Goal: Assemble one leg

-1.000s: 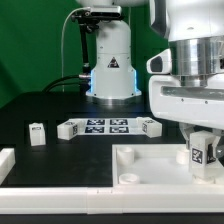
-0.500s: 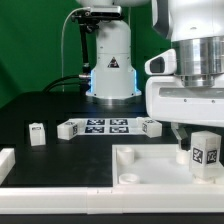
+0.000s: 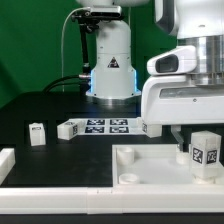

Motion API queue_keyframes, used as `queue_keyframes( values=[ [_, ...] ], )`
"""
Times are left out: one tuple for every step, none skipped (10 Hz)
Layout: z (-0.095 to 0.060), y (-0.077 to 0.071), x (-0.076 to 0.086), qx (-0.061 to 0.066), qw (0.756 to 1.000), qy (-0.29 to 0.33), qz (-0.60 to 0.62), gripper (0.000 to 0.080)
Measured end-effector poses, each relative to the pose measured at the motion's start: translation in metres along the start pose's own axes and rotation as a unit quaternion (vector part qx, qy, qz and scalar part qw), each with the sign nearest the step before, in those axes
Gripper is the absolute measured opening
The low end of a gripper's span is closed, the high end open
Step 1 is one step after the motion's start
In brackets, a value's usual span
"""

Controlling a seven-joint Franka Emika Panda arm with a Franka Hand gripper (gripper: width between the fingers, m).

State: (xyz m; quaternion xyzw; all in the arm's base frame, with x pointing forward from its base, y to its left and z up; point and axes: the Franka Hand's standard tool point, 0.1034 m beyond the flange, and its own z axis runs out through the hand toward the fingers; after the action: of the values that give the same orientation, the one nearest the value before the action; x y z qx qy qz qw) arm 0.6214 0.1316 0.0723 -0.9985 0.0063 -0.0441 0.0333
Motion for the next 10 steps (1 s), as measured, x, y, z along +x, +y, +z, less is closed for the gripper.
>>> queue_keyframes(
  values=[
    [-0.0005,0.001,0.0005,-0.005,0.998,-0.001,-0.07,0.0648],
    [-0.0005,0.0022,0.0007,-0.008,0.993,-0.001,-0.114,0.0648],
    [-0.0013,0.0049,0.0023,-0.01,0.988,0.003,-0.153,0.0648],
    [-0.0015,0.0084,0.003,-0.011,0.982,0.007,-0.187,0.0648],
    [-0.001,0.0082,0.0027,-0.01,0.982,0.007,-0.187,0.0648],
    [-0.0009,0.0084,0.0027,-0.011,0.982,0.007,-0.186,0.0557],
    [-0.0008,0.0086,0.0027,-0.011,0.982,0.006,-0.186,0.0557],
    [-0.0007,0.0087,0.0027,-0.011,0.982,0.006,-0.186,0.0361],
    [-0.0007,0.0087,0.0027,-0.011,0.982,0.006,-0.186,0.029],
    [-0.0007,0.0088,0.0027,-0.011,0.982,0.006,-0.186,0.029]
  ],
)
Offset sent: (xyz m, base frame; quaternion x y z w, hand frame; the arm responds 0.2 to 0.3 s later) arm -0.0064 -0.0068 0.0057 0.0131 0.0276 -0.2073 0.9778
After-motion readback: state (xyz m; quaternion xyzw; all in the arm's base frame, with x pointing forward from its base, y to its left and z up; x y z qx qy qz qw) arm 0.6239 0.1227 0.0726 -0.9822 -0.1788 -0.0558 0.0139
